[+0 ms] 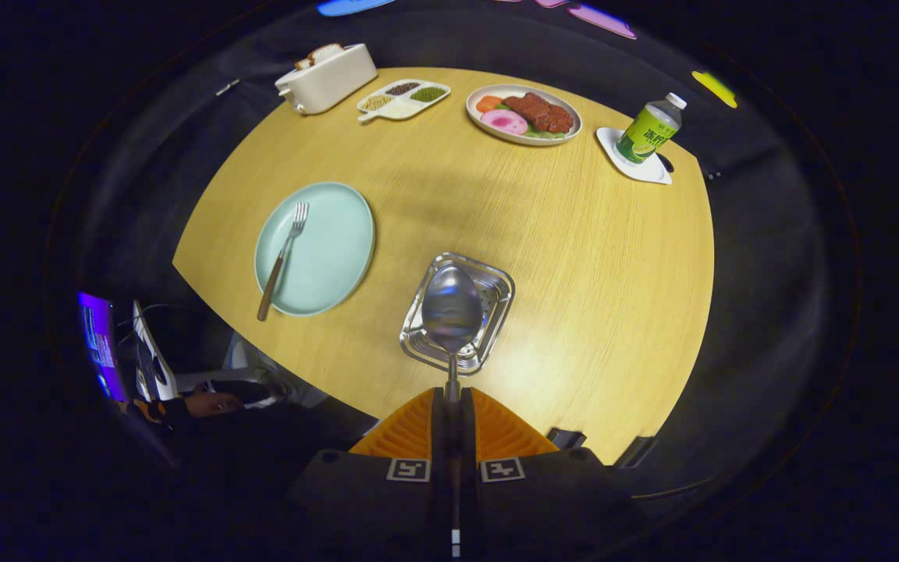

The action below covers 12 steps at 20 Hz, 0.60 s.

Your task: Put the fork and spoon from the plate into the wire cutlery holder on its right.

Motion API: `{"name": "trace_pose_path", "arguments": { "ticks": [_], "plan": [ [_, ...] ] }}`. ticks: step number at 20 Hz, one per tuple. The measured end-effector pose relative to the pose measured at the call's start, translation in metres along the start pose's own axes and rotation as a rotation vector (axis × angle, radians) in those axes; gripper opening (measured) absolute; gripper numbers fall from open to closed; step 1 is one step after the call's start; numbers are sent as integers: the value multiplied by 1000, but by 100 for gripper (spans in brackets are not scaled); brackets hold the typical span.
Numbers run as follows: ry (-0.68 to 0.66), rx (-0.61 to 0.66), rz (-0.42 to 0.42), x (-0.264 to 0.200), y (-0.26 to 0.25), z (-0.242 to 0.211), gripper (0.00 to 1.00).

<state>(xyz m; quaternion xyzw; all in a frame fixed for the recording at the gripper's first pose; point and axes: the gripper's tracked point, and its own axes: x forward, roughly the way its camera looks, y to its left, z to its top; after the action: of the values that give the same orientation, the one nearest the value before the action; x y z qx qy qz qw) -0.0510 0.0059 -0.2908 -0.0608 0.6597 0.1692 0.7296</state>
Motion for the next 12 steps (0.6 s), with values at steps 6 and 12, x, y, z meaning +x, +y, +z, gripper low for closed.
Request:
{"name": "trace_pose_path", "arguments": {
  "ticks": [6,12],
  "plan": [
    [93,17,-19,24,-8,3,12],
    [92,4,-21,22,-7,11,19]
  ]
}}
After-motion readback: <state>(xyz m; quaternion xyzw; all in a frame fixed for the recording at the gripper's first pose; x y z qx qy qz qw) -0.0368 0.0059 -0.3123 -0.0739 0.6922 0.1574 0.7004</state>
